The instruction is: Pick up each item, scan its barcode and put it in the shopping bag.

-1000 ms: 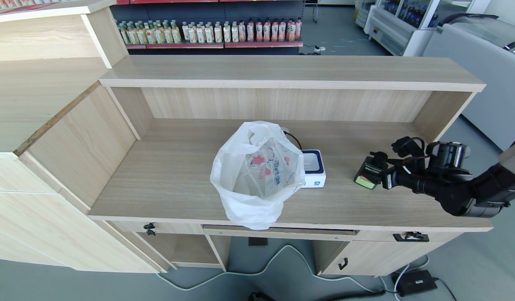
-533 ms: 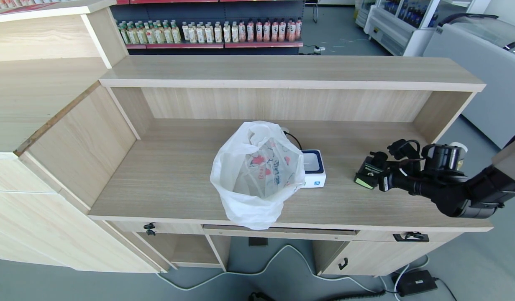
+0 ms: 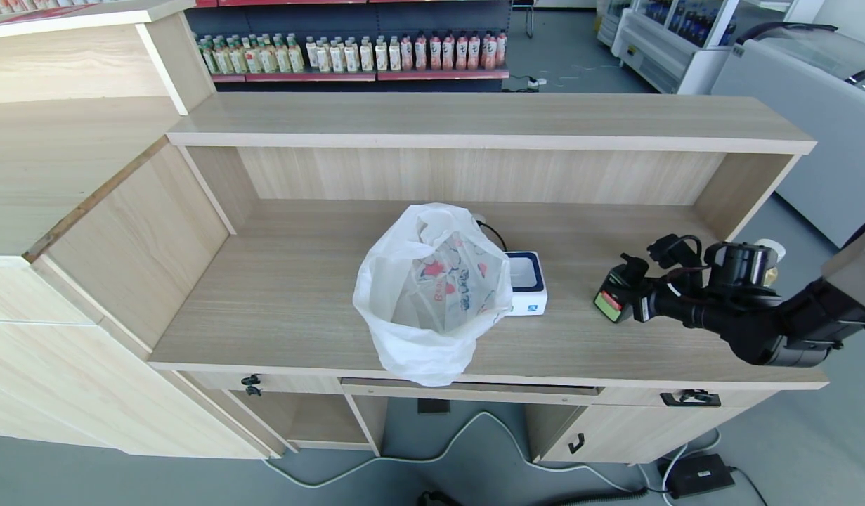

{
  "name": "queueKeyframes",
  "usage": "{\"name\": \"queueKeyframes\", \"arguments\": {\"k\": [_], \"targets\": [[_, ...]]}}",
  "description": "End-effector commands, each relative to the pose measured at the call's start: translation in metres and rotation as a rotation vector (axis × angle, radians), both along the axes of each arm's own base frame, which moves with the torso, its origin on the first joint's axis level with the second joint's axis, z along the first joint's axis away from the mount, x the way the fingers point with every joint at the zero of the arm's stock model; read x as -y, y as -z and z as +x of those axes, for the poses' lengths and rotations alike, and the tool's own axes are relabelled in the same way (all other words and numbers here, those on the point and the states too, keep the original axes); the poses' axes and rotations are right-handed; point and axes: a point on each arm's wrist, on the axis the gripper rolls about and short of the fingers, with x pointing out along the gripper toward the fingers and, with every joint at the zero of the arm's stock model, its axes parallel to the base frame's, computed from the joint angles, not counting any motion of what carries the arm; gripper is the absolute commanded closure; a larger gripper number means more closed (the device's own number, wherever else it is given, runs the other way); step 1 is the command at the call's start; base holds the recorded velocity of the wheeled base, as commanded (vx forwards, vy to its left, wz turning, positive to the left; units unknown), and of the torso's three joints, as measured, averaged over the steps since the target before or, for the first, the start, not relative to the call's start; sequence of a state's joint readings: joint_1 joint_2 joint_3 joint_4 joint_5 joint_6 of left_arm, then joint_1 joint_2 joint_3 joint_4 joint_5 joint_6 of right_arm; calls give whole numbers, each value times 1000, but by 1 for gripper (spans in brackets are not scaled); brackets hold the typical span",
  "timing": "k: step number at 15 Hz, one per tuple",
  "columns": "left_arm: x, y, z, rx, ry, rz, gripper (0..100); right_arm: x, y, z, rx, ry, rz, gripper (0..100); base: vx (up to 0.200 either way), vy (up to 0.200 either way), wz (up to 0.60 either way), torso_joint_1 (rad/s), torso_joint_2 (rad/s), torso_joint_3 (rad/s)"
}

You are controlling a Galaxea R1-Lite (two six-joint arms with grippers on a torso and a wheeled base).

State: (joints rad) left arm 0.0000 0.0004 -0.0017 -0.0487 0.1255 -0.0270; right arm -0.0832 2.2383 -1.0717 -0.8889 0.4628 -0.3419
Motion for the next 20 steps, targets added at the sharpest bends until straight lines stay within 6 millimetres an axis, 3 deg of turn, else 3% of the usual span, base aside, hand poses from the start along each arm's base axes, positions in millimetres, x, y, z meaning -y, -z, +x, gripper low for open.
{"name": "queueKeyframes", "arguments": {"k": [1, 3, 5, 6, 7, 8, 9, 10, 12, 14, 17, 20], "targets": [[0, 0, 0, 1, 0, -1, 0, 2, -18, -8, 37, 8, -4, 100, 0, 0, 0, 0, 0, 0], [0, 0, 0, 1, 0, -1, 0, 7, -47, -20, 93, 24, -8, 100, 0, 0, 0, 0, 0, 0], [0, 0, 0, 1, 0, -1, 0, 19, -94, -67, 144, 73, -25, 100, 0, 0, 0, 0, 0, 0], [0, 0, 0, 1, 0, -1, 0, 33, -119, -110, 135, 134, -49, 100, 0, 0, 0, 0, 0, 0], [0, 0, 0, 1, 0, -1, 0, 45, -131, -157, 123, 198, -111, 100, 0, 0, 0, 0, 0, 0], [0, 0, 0, 1, 0, -1, 0, 48, -134, -177, 125, 226, -152, 100, 0, 0, 0, 0, 0, 0], [0, 0, 0, 1, 0, -1, 0, 53, -138, -235, 155, 312, -294, 100, 0, 0, 0, 0, 0, 0], [0, 0, 0, 1, 0, -1, 0, 44, -142, -265, 194, 332, -370, 100, 0, 0, 0, 0, 0, 0], [0, 0, 0, 1, 0, -1, 0, 25, -150, -294, 268, 278, -521, 100, 0, 0, 0, 0, 0, 0], [0, 0, 0, 1, 0, -1, 0, 4, -150, -309, 342, 101, -743, 100, 0, 0, 0, 0, 0, 0], [0, 0, 0, 1, 0, -1, 0, -17, -149, -307, 552, -192, -1092, 100, 0, 0, 0, 0, 0, 0], [0, 0, 0, 1, 0, -1, 0, -45, -164, -304, 973, -448, -1539, 100, 0, 0, 0, 0, 0, 0]]}}
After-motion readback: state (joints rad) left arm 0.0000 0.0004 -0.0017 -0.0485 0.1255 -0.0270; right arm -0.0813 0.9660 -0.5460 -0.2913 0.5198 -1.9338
